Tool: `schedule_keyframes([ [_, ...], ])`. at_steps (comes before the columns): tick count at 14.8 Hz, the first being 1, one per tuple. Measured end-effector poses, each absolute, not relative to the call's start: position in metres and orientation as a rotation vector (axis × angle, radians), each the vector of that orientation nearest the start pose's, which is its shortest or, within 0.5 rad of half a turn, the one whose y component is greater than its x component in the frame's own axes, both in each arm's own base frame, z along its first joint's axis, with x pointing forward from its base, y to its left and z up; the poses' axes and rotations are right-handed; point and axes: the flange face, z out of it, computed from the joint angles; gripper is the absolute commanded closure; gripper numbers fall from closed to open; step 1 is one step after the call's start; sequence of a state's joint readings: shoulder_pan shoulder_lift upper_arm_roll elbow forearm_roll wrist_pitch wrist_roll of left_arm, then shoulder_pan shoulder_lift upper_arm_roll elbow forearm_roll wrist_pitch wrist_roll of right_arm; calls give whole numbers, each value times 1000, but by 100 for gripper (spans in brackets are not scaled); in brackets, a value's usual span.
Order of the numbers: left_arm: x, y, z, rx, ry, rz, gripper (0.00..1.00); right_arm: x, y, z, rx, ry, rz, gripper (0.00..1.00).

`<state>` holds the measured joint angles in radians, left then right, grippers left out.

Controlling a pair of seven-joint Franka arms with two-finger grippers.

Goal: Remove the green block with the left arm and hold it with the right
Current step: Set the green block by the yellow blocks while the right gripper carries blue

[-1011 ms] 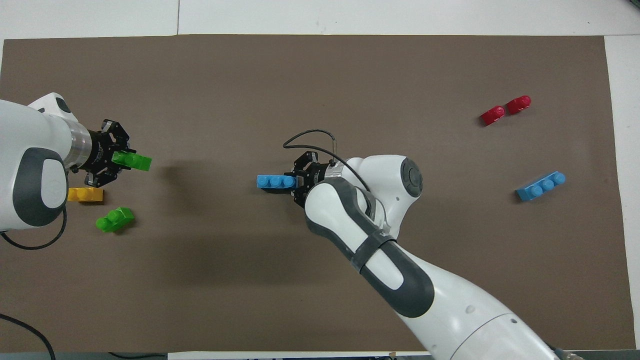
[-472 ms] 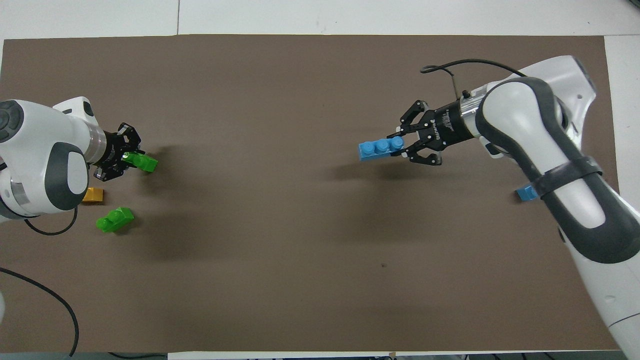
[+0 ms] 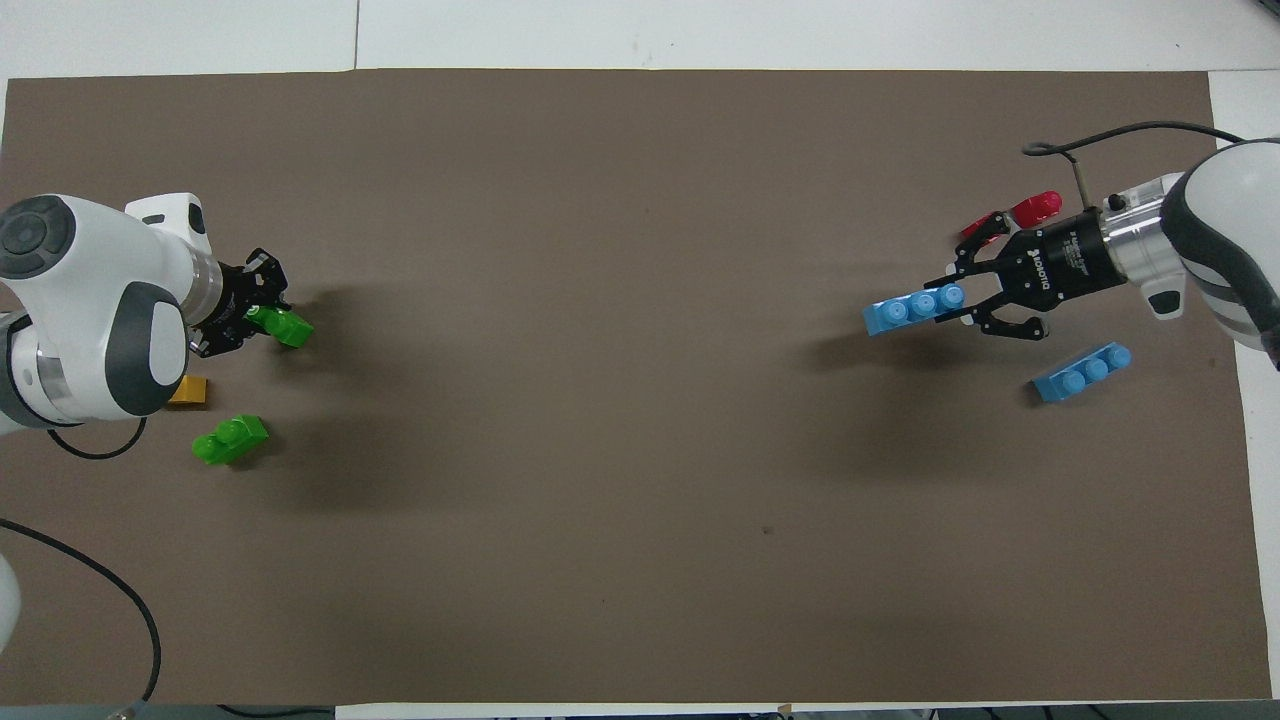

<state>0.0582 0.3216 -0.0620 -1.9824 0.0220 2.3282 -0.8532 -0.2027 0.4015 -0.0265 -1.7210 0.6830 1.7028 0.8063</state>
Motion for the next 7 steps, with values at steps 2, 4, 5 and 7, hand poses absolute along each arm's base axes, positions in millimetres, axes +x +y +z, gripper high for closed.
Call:
schedule_keyframes([
  [2, 610, 0, 306, -2886, -1275, -34, 0, 617, -98, 337, -2059, 1491, 767, 100],
  [4, 613, 0, 314, -2892, -1274, -53, 0, 622, -113, 325, -2066, 1480, 774, 100],
  [5, 615, 0, 320, -2894, -1275, -65, 0, 623, -117, 319, -2067, 1478, 781, 100],
  [7, 614, 0, 337, -2894, -1275, -73, 0, 625, -123, 308, -2069, 1472, 788, 100],
])
